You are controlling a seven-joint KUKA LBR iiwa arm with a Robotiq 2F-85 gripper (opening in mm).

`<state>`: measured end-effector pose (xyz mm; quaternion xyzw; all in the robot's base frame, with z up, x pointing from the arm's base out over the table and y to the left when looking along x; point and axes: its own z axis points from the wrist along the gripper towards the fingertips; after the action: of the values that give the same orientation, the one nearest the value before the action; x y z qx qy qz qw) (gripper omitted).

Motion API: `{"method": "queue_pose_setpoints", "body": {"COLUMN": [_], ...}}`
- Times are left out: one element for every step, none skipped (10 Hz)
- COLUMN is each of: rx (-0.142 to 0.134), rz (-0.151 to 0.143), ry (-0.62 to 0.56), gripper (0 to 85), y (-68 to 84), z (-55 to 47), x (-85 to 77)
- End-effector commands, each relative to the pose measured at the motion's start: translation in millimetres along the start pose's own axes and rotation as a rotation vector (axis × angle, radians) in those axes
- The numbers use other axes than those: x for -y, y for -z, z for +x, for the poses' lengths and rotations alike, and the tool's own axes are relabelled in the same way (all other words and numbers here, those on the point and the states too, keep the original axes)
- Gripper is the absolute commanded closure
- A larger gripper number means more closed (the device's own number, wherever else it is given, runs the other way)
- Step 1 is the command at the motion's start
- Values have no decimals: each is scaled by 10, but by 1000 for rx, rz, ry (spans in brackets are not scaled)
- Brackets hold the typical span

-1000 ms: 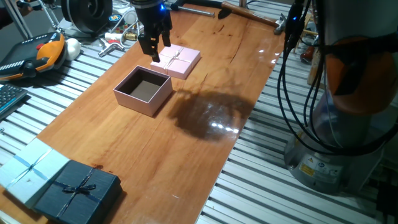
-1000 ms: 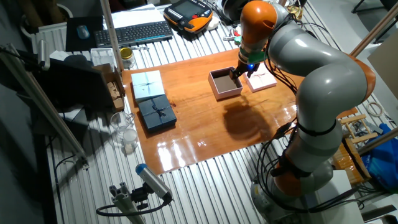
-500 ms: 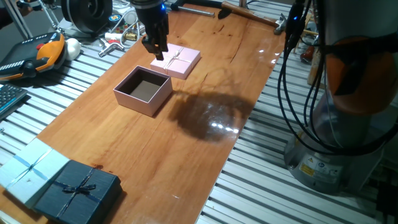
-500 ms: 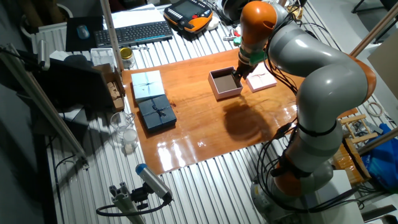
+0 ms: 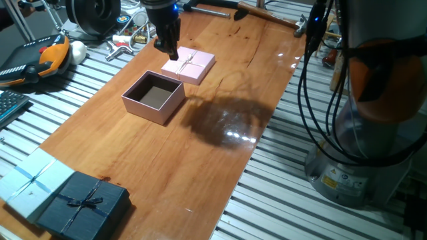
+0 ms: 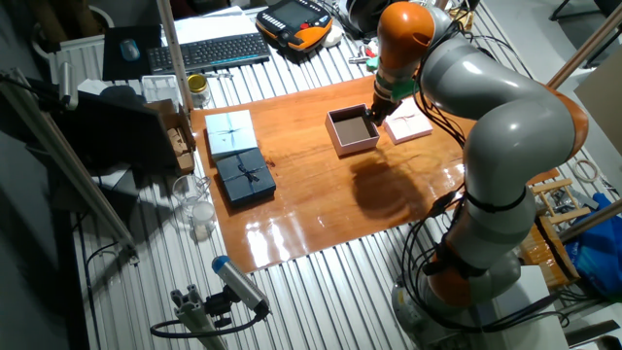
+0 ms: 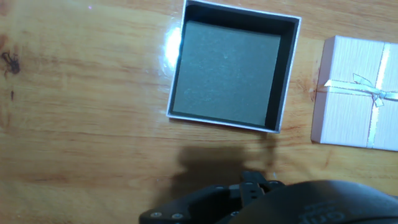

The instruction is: Cover the box

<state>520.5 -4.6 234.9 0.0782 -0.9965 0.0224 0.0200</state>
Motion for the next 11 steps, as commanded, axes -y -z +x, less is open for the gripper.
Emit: {"method": "queue_pose_setpoints", "body": {"rx": [2,5,8,7,0,-4,-11,-11,-10,-6,-4], "rz": [8,11,12,15,9,5,1,-6,-8,-4,-4], "ry": [-7,-13,-15,-16,-22,-31,-47,-65,-69,-68,-65], "gripper": [850,850,850,850,850,850,850,850,850,850,850], "y": [-2,-7,-12,-12,-18,-34,-36,-35,-23,-15,-12], "z": [-4,-4,0,-1,-2,-3,7,5,-2,-4,-16], "x": [-4,-1,1,0,-4,-13,-22,-43,-53,-57,-69]}}
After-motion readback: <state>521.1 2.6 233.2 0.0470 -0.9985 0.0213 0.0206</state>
